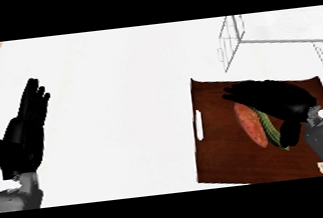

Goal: Pick the sweet potato from the tray and place it in the tiered shelf

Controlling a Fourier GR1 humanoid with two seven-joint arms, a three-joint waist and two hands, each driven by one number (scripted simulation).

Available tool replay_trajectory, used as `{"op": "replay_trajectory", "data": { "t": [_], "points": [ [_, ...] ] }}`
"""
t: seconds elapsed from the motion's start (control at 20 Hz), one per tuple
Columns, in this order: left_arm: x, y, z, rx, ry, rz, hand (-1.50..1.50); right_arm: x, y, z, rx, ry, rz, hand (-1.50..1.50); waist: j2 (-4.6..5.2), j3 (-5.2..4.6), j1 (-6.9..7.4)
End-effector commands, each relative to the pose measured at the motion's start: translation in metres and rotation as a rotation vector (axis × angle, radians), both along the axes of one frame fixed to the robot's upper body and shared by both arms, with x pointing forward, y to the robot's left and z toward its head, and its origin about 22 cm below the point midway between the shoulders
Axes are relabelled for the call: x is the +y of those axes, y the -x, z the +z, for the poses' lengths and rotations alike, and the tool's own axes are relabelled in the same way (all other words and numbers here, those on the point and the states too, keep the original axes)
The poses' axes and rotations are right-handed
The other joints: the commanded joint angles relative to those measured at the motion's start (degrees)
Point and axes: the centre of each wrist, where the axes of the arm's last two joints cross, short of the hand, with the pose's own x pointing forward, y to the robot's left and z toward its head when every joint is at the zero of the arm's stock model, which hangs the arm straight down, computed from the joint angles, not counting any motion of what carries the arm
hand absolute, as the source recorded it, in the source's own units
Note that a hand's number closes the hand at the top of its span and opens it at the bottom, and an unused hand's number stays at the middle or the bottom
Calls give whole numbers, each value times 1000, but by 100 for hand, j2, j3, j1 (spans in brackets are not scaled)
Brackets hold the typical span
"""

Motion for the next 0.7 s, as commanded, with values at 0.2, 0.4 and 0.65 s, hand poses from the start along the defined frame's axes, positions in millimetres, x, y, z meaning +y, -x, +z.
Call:
{"op": "replay_trajectory", "data": {
  "t": [0.2, 0.4, 0.65],
  "points": [
    [-7, -7, -2, -9, 8, 11, 0, 3, -19, -29, 18, -35, -2, -150, 6, 0, 9],
    [19, -16, -3, -6, 6, 2, 0, -5, -13, -38, 14, -62, 26, -150, 4, -1, -10],
    [-2, 13, 0, 9, -7, 10, 0, -8, -4, -48, 11, -50, 35, -150, -6, 0, -8]
  ]
}}
